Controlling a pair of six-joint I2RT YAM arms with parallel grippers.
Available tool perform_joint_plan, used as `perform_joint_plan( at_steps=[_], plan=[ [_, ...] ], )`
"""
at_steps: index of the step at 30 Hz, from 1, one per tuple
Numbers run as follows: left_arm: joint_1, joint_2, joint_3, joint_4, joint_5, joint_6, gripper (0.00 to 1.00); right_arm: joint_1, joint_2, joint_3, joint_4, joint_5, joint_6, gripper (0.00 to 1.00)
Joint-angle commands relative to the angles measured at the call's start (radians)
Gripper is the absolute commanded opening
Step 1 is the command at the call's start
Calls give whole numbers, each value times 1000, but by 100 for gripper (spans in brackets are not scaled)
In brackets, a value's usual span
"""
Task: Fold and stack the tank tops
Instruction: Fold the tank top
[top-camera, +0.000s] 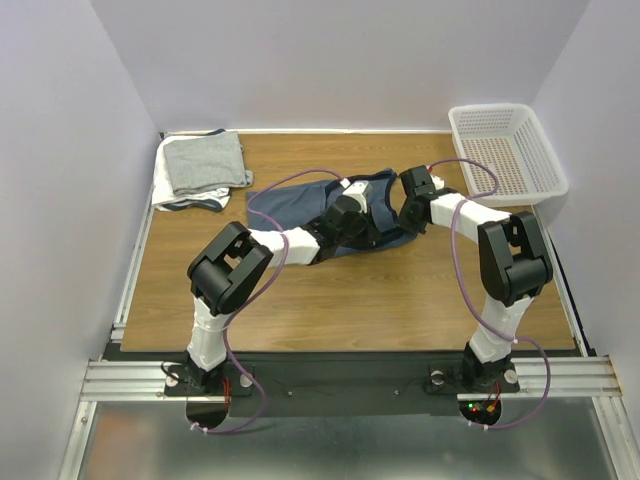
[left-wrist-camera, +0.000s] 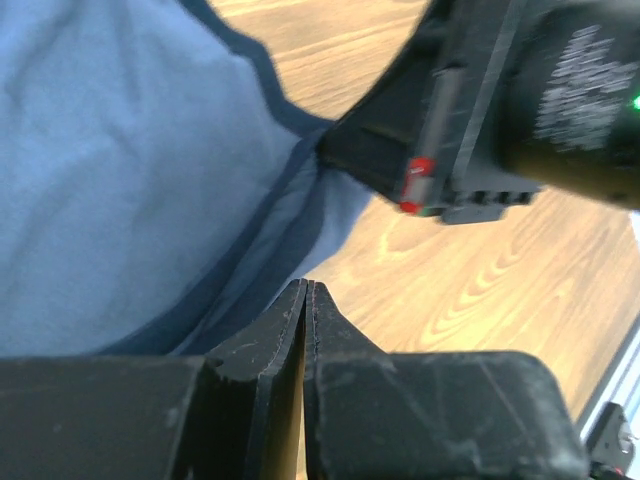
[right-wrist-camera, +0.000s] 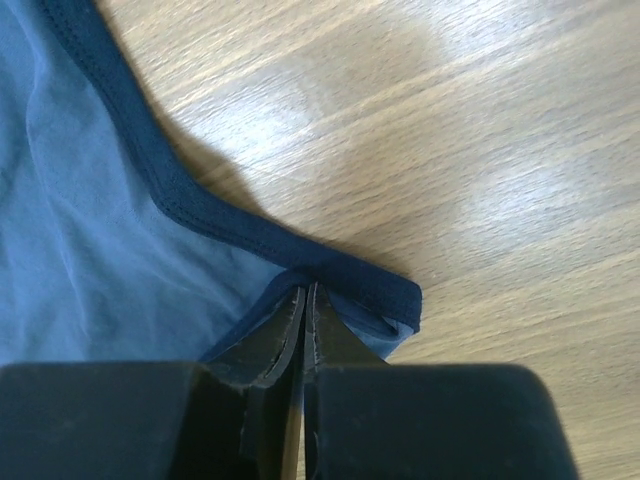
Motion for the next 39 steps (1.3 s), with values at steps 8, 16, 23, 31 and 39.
perform_joint_plan(
  at_steps=[8,16,23,31,39],
  plan=[
    [-3,98,58,19,-36,15,14,-34,21,14,18,-3,5,18],
    [-18,155,157,-118,-169,-80,14,-55,2,29,16,5,-4,38],
    [-21,152,256,-140,-132,-80,21,-55,-57,63,18,3,-21,61],
    [17,23,265,-96,-60,-68,38,-55,-113,79,18,-22,-39,71],
    [172,-166,113,-146,-111,-161,38,-36,-180,84,18,-34,-88,73]
  ],
)
